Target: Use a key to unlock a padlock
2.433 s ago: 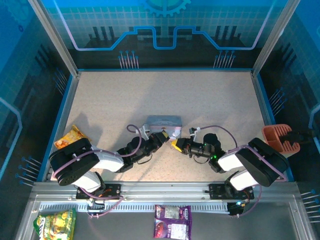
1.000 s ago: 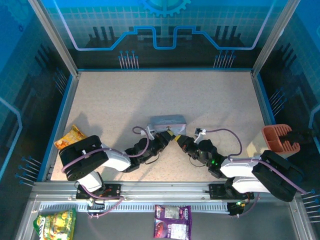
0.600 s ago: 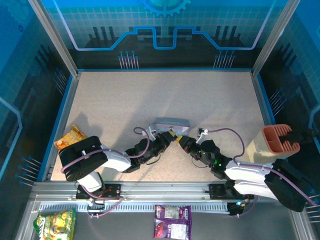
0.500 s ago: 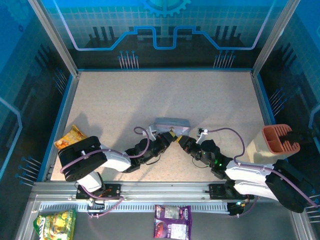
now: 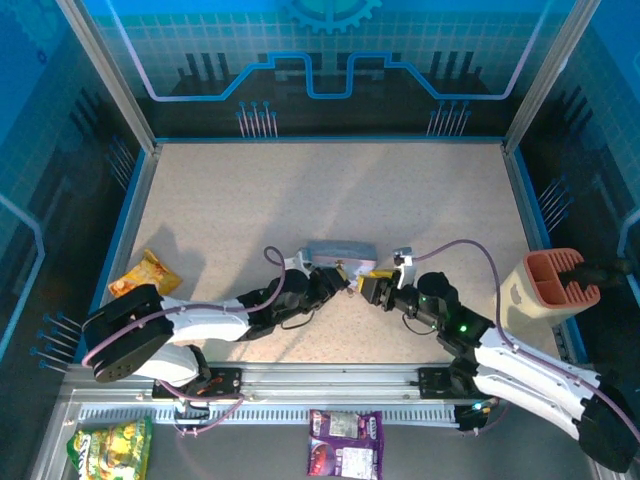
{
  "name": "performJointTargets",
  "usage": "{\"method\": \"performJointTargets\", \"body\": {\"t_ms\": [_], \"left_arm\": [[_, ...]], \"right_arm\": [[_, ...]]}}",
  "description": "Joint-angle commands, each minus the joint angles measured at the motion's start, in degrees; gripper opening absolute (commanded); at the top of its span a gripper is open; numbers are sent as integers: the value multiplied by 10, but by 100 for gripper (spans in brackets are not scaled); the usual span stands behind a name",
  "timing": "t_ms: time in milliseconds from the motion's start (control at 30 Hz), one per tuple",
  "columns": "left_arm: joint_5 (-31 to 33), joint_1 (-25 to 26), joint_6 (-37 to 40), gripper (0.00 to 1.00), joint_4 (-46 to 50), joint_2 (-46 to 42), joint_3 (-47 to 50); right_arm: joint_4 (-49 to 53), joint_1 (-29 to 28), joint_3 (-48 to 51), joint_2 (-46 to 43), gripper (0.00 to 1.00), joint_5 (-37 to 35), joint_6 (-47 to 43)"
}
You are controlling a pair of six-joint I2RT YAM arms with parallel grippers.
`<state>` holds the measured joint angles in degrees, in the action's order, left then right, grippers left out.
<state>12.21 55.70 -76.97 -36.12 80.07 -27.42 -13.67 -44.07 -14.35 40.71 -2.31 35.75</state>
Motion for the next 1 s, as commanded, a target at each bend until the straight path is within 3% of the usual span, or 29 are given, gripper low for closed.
{"method": "performJointTargets", "body": {"t_ms": [0,167,267,400,700,967], "left_arm": [[-13,-12,24,0,63,-28,-26],[-27,-22,21,0,86,-40,-26],[-41,-25,17,0,77,-42,-22],[-46,-26,20,0,97,-52,-25],[-47,-26,18,0,100,-64,-13],[-48,-26,19,0,98,-68,-11]], "right_arm": [[51,-38,0,-17,42,-28,-188],[-48,-126,51,-27,42,-108,-327],[-110,-146,70,-9,42,-105,-365],[-200,-179,86,55,41,-160,-412],[-346,-212,75,185,35,-252,-447],[-376,-213,65,250,33,-252,-442]]}}
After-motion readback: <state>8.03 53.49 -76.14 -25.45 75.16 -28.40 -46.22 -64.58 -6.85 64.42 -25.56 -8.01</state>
